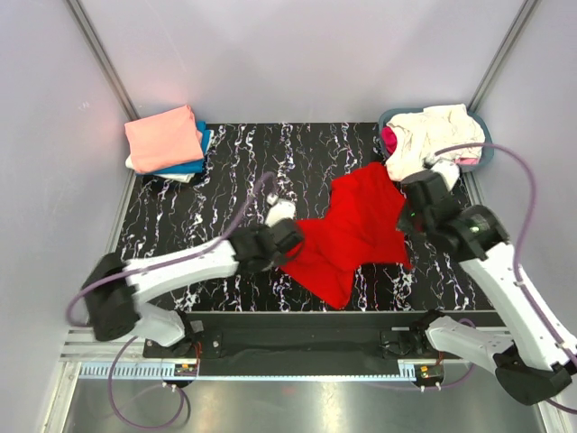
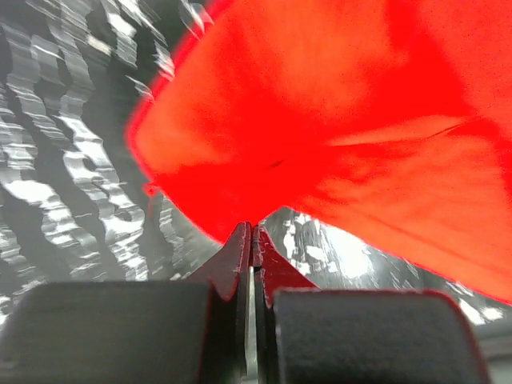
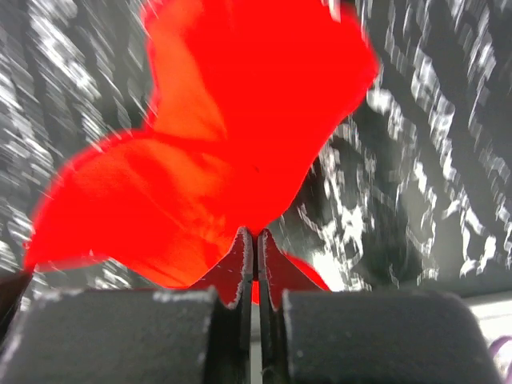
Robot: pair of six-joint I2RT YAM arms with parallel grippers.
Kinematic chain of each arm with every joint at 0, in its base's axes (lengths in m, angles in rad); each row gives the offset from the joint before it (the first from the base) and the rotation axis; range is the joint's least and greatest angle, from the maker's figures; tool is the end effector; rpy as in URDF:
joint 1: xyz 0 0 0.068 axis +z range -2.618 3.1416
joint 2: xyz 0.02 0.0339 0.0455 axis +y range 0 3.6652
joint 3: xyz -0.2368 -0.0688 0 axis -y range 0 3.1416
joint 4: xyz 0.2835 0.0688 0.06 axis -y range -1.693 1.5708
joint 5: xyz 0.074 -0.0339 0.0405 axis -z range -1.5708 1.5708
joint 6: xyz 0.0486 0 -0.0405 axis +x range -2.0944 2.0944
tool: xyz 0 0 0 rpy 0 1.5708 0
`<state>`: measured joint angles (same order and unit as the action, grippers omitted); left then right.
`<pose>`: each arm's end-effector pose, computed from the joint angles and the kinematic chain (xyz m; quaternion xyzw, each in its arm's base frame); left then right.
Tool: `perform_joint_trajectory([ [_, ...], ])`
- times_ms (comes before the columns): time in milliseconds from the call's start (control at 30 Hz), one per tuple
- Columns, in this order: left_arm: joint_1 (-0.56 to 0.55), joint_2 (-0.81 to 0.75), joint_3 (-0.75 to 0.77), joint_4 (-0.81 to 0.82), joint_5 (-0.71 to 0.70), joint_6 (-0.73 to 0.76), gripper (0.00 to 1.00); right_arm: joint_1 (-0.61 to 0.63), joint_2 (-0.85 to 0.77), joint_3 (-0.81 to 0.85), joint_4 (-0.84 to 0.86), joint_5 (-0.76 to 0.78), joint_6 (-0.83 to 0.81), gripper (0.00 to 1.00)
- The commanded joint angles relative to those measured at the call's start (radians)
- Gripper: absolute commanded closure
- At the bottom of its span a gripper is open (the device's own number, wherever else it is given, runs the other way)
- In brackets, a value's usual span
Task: Fold and stack the t-shirts
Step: Flatten the tshirt out
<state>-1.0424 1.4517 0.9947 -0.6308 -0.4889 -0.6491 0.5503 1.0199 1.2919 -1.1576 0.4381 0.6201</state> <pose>0.1846 -0.2709 0.1738 0.1273 0.9353 -0.0178 0.3298 0.2049 0.1015 0.3579 0.1050 0.9163 0.0105 0.3864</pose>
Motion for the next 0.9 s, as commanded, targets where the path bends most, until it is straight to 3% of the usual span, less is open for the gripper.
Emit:
perform_joint_trajectory([
  [0, -0.004, -0.252, 0.175, -0.18, -0.119, 0.038, 1.0, -0.01, -0.011, 0.209, -0.06, 0.14, -0.052, 1.0],
  [167, -0.004, -0.39, 0.399, -0.377, -0.166, 0.143, 1.0, -0.01, -0.011, 0.504, -0.1, 0.223, -0.094, 1.0],
  [300, -0.004, -0.468, 0.6, -0.435, -0.201, 0.242, 1.0, -0.009, -0.04, 0.687, -0.081, 0.278, -0.137, 1.0],
  [567, -0.004, -0.556, 0.841, -0.437, -0.202, 0.432, 1.0, -0.009, -0.234, 0.71, 0.13, 0.314, -0.301, 1.0],
  [867, -0.004, -0.6, 0.97, -0.342, -0.129, 0.612, 1.0, -0.007, -0.356, 0.673, 0.472, 0.214, -0.574, 1.0],
])
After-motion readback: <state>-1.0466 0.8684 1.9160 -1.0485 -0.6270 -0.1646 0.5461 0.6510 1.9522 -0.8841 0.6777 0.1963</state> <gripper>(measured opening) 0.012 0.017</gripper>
